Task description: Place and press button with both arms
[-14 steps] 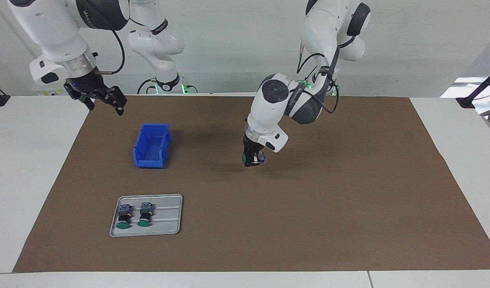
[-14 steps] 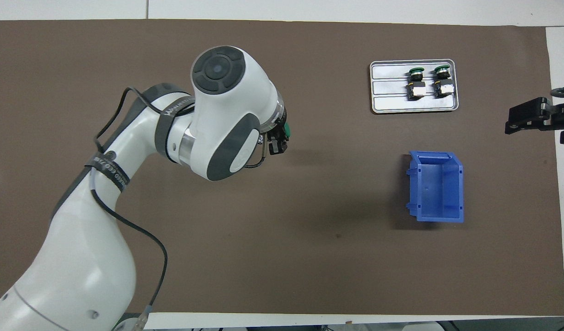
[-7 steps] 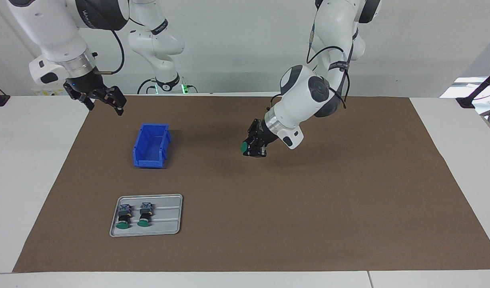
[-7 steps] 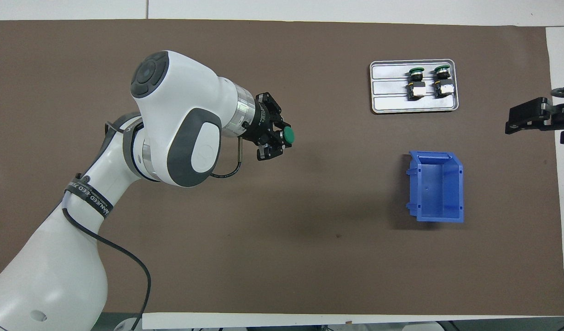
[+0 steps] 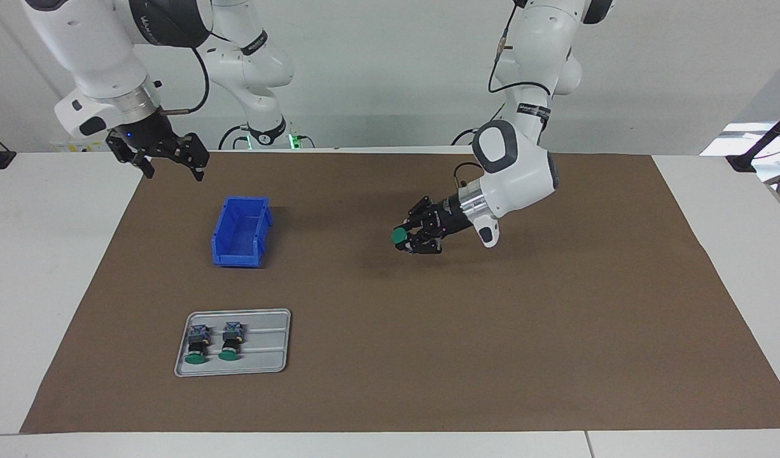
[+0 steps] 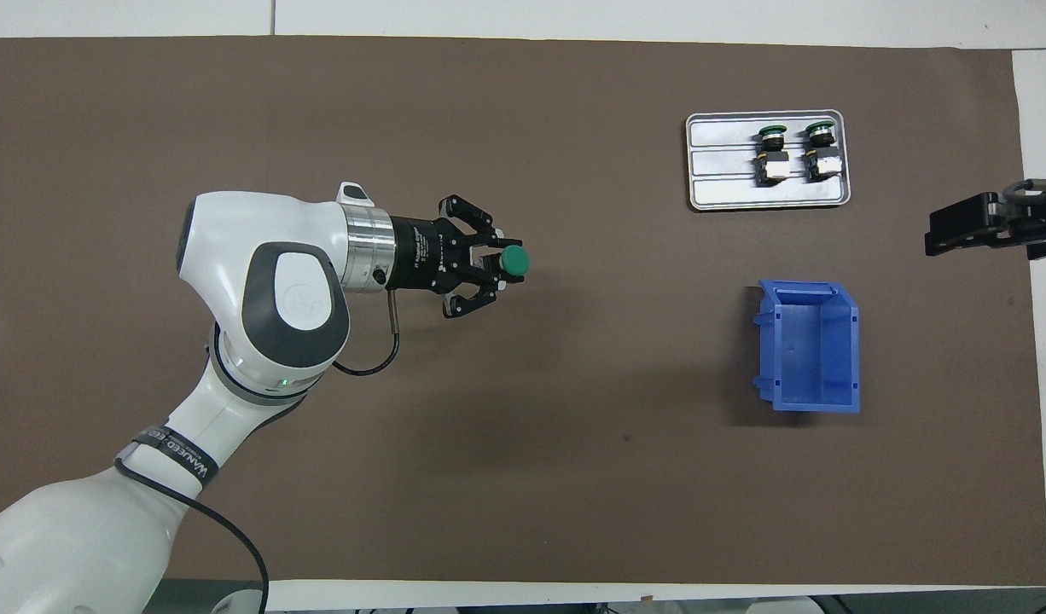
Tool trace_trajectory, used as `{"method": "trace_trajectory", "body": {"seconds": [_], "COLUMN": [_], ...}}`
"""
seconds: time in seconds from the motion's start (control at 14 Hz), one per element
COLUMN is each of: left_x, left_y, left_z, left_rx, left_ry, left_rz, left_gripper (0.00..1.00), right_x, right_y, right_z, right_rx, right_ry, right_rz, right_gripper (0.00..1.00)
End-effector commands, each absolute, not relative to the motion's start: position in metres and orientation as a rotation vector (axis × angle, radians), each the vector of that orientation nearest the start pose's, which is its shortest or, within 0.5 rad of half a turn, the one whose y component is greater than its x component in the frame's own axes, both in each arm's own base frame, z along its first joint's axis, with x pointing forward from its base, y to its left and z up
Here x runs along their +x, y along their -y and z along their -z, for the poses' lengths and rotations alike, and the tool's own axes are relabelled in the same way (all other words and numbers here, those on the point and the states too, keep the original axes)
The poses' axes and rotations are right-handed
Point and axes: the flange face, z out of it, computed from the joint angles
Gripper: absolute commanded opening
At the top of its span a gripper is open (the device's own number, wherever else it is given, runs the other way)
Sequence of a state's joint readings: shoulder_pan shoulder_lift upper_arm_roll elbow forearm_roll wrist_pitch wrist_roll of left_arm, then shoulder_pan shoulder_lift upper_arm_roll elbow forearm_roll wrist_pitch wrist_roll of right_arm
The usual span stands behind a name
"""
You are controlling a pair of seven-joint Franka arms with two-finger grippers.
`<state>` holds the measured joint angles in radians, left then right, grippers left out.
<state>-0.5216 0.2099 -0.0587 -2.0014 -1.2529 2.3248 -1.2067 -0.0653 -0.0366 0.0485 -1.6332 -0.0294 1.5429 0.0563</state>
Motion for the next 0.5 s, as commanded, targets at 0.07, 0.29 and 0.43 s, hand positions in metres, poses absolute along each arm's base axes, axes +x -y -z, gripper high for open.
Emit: {"method": "trace_trajectory", "body": {"seconds": [0.07,0.29,0.43], "left_x": [0.494,0.485,0.487], "left_y": [0.346,0.36,0.364], "left_z": [-0.382,-0.378,-0.357], "left_rx": [1.73,1.757,1.59], "left_ry": [-1.508,-1.458,-1.484], "left_rz": [0.81,0.808,0.895], "left_gripper": [0.0,0.0,0.0], "right_x": [0.534,0.534,0.534], "right_y": [0.013,0.013,0.014], "right_z": [-0.612,-0.612,-0.613], "right_rx": [-3.175,-3.175,-3.174], "right_ry": [-0.083,-0.083,-0.085], "right_rz": [-0.092,-0.092,-0.09], "right_gripper": [0.99,0.99,0.99]}}
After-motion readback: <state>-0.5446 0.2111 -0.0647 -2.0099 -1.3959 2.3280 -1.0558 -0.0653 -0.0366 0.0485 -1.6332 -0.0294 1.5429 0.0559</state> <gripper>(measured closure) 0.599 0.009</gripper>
